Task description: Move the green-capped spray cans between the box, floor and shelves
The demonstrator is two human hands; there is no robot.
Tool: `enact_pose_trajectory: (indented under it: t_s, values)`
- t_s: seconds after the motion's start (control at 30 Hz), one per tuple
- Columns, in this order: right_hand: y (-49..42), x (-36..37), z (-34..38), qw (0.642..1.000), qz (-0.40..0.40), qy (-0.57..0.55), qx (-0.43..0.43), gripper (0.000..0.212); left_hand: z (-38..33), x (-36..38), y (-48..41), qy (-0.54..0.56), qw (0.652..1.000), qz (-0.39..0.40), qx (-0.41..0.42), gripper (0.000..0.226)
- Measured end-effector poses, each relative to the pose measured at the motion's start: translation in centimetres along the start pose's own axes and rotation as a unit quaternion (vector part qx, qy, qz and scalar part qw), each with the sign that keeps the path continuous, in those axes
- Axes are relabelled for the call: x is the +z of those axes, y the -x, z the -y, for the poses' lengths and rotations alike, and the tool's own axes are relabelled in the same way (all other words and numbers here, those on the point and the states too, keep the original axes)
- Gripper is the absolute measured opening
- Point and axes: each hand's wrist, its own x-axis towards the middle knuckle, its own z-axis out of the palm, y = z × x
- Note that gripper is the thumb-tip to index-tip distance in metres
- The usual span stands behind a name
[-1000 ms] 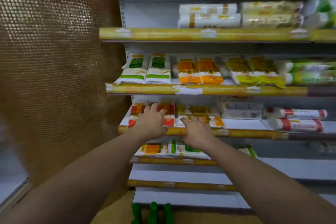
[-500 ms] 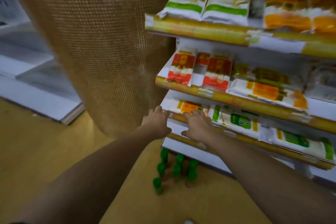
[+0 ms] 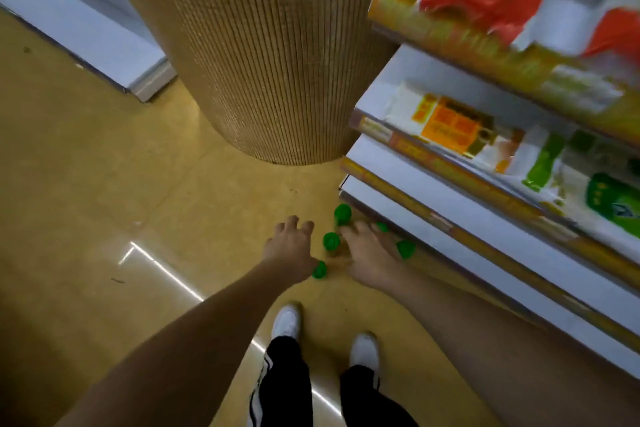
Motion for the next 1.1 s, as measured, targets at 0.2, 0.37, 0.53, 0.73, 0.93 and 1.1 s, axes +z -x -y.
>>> enact_pose_trajectory:
  t_s: [0.2,0.37,0.53,0.73,0.93,1.1]
  values:
    - [-10.4,10.3,-1.5,0.999,0.035,-0.018,0.027,0.073,4.2,10.9,-8.6,0.031,0.998,0.052,0.006,0.088]
    - [-17.8,17.1,-3.2,0.999,0.025,0.007,0.027,0.085,6.8,20.0,-14.2,0.037,0.996,0.084,0.024,0.098]
    - [-23.6,22.6,-4.0,0.999,0.024,0.007,0.021,0.085,7.7,26.6,-18.7,0.053,0.993,0.091,0.053,0.102]
    - [-26.1,26.1,-4.9,0.999,-0.049,-0.011,0.017,0.063,8.3,30.2,-21.5,0.137,0.985,0.012,0.102,0.077]
    - [-25.8,26.1,-5.4,0.996,-0.068,-0.057,0.01,0.051,8.7,29.4,-21.8,0.16,0.981,-0.023,0.104,0.061]
    - [-23.1,22.5,-4.5,0.994,-0.079,-0.072,0.006,0.05,8.5,24.6,-19.5,0.155,0.983,-0.025,0.094,0.063]
